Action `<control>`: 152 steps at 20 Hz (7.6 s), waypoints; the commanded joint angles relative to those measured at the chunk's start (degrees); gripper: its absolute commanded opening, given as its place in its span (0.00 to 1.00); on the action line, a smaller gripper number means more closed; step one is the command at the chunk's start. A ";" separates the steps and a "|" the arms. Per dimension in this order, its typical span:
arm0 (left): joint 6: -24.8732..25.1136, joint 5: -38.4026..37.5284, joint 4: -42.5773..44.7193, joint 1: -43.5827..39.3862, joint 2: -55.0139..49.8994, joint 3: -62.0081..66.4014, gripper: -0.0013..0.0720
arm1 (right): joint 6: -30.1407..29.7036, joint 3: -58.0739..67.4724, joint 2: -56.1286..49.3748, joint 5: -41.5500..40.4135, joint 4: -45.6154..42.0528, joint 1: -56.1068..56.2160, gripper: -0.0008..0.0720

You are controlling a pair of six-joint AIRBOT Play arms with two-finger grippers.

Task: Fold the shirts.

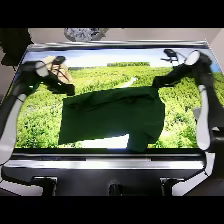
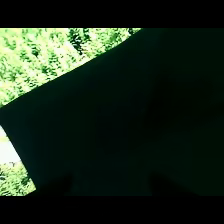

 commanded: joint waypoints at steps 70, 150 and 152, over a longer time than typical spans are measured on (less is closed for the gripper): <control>5.33 18.16 -23.89 21.86 51.95 12.35 0.06 | -13.73 0.81 63.10 -19.69 -10.47 -10.43 0.07; 14.60 7.82 -22.62 33.05 22.53 -63.69 0.06 | -17.11 -78.47 32.98 -7.34 10.95 -13.53 0.72; 14.62 7.63 -22.62 33.05 22.53 -63.69 0.06 | -18.45 -80.54 32.98 -10.10 14.32 -13.53 0.72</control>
